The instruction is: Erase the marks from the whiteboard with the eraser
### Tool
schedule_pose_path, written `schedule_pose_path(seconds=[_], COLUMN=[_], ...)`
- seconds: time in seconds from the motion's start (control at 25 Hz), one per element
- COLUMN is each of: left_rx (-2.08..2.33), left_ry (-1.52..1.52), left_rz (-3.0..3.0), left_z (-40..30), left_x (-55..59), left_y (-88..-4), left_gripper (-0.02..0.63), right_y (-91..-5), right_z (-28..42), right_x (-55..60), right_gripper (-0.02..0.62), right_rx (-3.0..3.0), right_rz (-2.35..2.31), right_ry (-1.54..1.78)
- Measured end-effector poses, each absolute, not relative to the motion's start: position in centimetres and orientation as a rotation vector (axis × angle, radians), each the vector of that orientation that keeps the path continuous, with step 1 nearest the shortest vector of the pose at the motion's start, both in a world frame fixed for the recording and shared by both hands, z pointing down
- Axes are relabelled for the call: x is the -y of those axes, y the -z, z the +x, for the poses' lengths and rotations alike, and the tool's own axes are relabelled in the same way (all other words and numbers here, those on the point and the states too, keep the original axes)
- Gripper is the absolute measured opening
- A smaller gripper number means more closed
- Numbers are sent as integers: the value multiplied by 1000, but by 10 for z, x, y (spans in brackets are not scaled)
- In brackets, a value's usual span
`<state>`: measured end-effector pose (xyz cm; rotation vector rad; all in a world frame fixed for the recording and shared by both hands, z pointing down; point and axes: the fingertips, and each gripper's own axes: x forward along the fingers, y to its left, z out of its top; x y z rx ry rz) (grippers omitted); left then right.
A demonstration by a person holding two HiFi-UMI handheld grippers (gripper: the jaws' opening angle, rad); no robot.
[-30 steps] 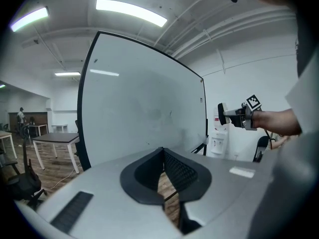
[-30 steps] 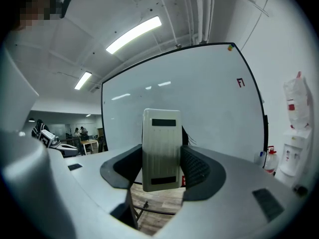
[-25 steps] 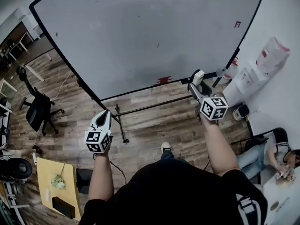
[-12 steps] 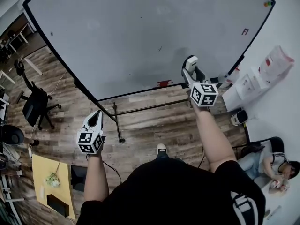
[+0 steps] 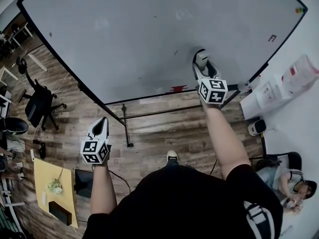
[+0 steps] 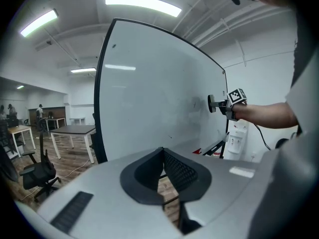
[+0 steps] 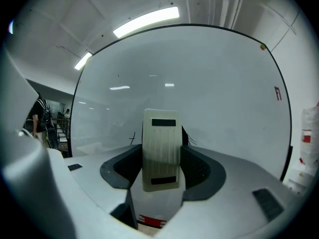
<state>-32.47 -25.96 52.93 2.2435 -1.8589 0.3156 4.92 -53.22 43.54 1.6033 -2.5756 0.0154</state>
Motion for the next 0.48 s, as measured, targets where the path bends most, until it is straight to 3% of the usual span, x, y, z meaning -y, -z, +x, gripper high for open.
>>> schedule_pose_path(seconds=[0.48], left_rx=[1864], left_ry=[-333], left_rz=[2215], left_z=[-328], left_x=[271], left_y=[-537], left_gripper=[14], right_y=[-435], right_z=[58], right_x=[572], right_gripper=[232], right_rx=[2518], right_rz=[1694], right_ry=[7])
